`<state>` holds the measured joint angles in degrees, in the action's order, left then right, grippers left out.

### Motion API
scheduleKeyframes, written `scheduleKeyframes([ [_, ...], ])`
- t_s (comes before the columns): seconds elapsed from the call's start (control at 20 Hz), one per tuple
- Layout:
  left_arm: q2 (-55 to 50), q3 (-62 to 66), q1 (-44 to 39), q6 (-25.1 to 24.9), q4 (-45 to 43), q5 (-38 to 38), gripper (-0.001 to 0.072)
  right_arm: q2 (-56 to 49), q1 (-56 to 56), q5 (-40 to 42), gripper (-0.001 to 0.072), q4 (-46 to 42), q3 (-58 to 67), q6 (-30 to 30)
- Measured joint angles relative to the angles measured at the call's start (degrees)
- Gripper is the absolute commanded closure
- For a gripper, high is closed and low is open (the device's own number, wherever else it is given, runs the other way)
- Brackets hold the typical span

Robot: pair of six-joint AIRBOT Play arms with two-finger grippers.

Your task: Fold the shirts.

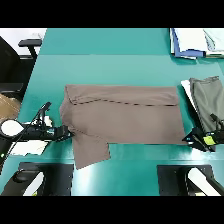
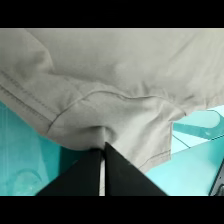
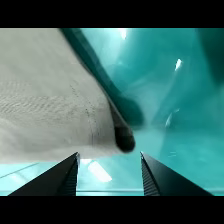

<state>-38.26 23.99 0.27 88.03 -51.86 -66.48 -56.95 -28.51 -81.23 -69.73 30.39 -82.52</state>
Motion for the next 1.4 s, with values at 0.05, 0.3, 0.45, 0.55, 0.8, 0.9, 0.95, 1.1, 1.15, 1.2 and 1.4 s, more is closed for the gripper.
scheduleKeyframes([
  [0.05, 0.0, 0.0, 0.0, 0.0, 0.0, 0.0, 0.0684, -1.0, -0.1, 1.1, 0.0278, 1.5, -0.5, 0.0],
  [0.3, 0.1, 0.5, 0.0, -0.2, -1.5, -1.3, 0.0686, -5.4, 4.8, 5.7, 0.0694, 5.1, 1.2, -0.2],
  [0.45, 2.3, 2.3, 0.0, 0.1, -5.1, -6.1, 0.0687, -4.8, 9.7, 5.1, 0.0694, 2.6, 4.1, -0.1],
  [0.55, 5.7, 3.2, 0.0, 1.7, -8.1, -10.4, 0.0686, -2.1, 12.3, 3.0, 0.0695, -0.3, 5.8, -0.1],
  [0.8, 12.8, 5.1, 0.0, 5.8, -9.6, -23.2, 0.0686, 8.2, 15.3, -5.2, 0.0696, -7.1, 9.3, -0.1],
  [0.9, 12.6, 7.0, 0.0, 6.4, -9.4, -23.8, 0.0686, 11.0, 15.8, -6.3, 0.0696, -7.9, 11.0, -0.1],
  [0.95, 11.5, 8.1, 0.0, 6.4, -9.5, -23.6, 0.0686, 11.3, 16.3, -6.5, 0.0696, -8.3, 12.0, -0.1],
  [1.1, 4.0, 12.6, 0.0, 4.1, -10.6, -18.7, 0.0685, 8.4, 19.4, -5.4, 0.0696, -8.9, 16.3, -0.1],
  [1.15, 0.8, 14.4, 0.0, 3.1, -11.0, -16.5, 0.0684, 6.4, 20.8, -4.3, 0.0696, -8.9, 18.0, -0.1],
  [1.2, -3.0, 16.6, 0.0, 1.9, -11.2, -14.2, 0.0684, 3.7, 22.3, -3.1, 0.0695, -9.0, 20.1, -0.2],
  [1.4, -18.9, 26.4, 0.0, -2.3, -11.9, -5.9, 0.0683, -9.7, 25.9, 0.5, 0.0694, -8.2, 30.2, -0.9],
])
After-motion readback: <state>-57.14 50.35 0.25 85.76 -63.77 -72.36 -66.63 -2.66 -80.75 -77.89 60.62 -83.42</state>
